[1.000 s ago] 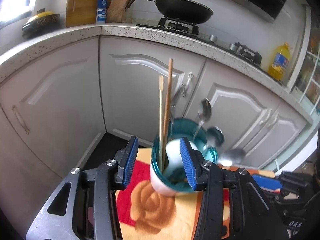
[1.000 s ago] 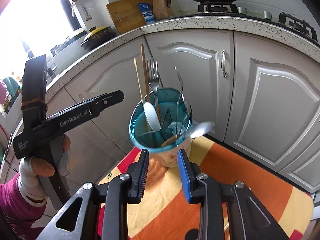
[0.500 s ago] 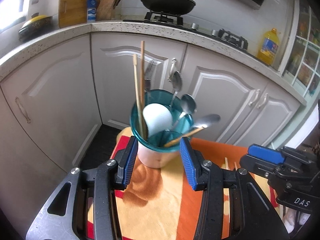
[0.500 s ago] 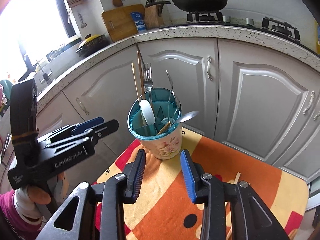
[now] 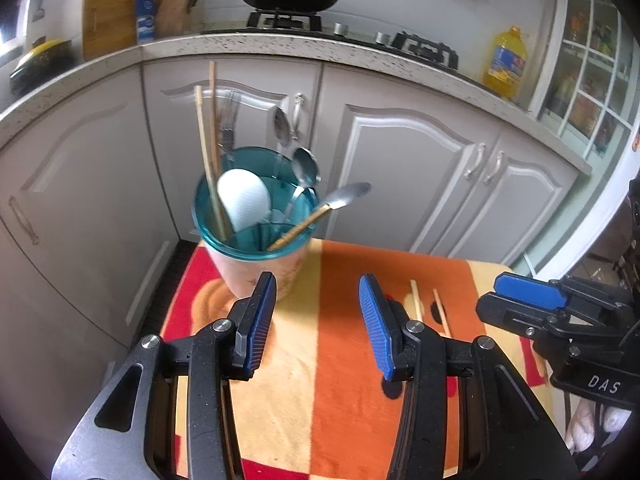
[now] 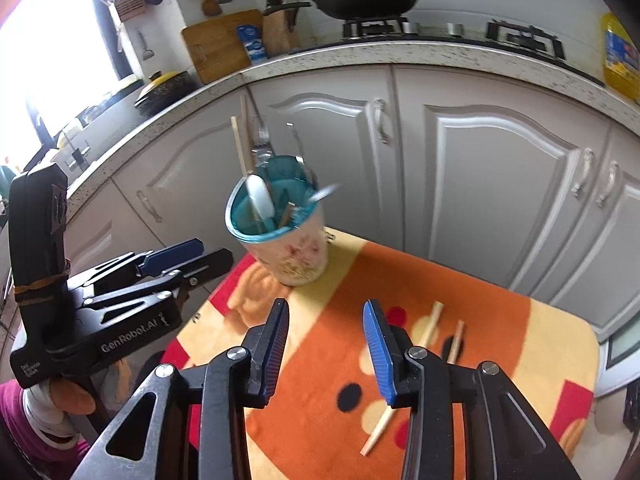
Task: Organize utensils
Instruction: 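Move both grippers down over the two chopsticks on the cloth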
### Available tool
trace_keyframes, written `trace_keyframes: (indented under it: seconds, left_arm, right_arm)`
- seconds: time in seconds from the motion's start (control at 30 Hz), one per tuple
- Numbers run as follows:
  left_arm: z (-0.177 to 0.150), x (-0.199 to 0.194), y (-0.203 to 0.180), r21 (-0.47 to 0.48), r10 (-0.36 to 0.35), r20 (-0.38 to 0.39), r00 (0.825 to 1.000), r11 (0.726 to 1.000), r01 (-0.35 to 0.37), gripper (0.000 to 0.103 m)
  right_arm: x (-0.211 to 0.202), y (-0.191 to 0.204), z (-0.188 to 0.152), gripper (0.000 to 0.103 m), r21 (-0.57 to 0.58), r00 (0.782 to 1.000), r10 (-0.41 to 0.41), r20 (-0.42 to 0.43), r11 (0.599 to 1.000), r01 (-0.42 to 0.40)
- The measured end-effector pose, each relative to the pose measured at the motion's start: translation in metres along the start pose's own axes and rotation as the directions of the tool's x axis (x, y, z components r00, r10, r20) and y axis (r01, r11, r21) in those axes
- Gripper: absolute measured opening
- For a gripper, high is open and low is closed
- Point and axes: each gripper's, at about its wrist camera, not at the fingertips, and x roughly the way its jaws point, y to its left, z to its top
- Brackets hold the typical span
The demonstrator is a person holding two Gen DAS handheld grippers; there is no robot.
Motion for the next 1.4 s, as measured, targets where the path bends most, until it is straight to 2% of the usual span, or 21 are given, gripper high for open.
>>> trace_keyframes:
  seconds: [0.17, 0.3, 0.43, 0.57, 0.77, 0.87, 0.93, 1.03, 1.17, 1.27, 1.4]
  left_arm:
    - [-0.006, 0.009, -0.012, 0.007, -0.022, -0.03, 0.999, 1.0, 0.022, 0.043]
    - [-0.013, 0.019, -0.02, 0.006, -0.039, -0.066, 0.997, 0.999, 0.04, 0.043]
    - [-0.02, 0.03, -0.026, 0.013, -0.052, -0.104, 0.993, 0.998, 0.053, 0.043]
    - [-0.025, 0.038, -0.03, 0.026, -0.061, -0.129, 0.99, 0.998, 0.064, 0.043]
    - [-0.027, 0.059, -0.037, 0.031, -0.087, -0.183, 0.979, 0.995, 0.094, 0.043]
    - [-0.028, 0.073, -0.042, 0.033, -0.095, -0.213, 0.972, 0.994, 0.104, 0.043]
    - [-0.028, 0.085, -0.047, 0.036, -0.102, -0.238, 0.966, 0.993, 0.114, 0.043]
    - [-0.028, 0.101, -0.057, 0.044, -0.123, -0.265, 0.956, 0.989, 0.14, 0.043]
    - [-0.027, 0.129, -0.077, 0.037, -0.174, -0.321, 0.931, 0.98, 0.195, 0.043]
    - [-0.025, 0.15, -0.093, 0.058, -0.172, -0.35, 0.921, 0.977, 0.205, 0.043]
    - [-0.02, 0.175, -0.105, 0.058, -0.167, -0.38, 0.91, 0.977, 0.204, 0.042]
  right_arm:
    - [-0.007, -0.033, -0.021, 0.037, 0.052, 0.998, -0.052, -0.029, 0.997, 0.053]
    - [0.001, -0.063, -0.045, 0.037, 0.108, 0.993, -0.076, -0.093, 0.99, 0.086]
    - [0.026, -0.084, -0.071, 0.037, 0.14, 0.979, -0.101, -0.178, 0.982, 0.127]
    - [0.052, -0.098, -0.076, 0.037, 0.154, 0.971, -0.103, -0.217, 0.978, 0.138]
    - [0.089, -0.106, -0.061, 0.024, 0.114, 0.956, -0.112, -0.272, 0.983, 0.147]
    - [0.107, -0.109, -0.062, 0.018, 0.067, 0.937, -0.138, -0.319, 0.984, 0.168]
    - [0.107, -0.112, -0.063, 0.01, 0.044, 0.937, -0.153, -0.313, 0.984, 0.175]
    - [0.098, -0.122, -0.065, 0.01, 0.056, 0.938, -0.154, -0.311, 0.982, 0.18]
    - [0.085, -0.138, -0.068, 0.01, 0.064, 0.932, -0.178, -0.315, 0.976, 0.208]
    - [0.078, -0.148, -0.07, 0.01, 0.128, 0.946, -0.12, -0.301, 0.978, 0.165]
    - [0.072, -0.161, -0.07, 0.01, 0.171, 0.954, -0.091, -0.284, 0.975, 0.144]
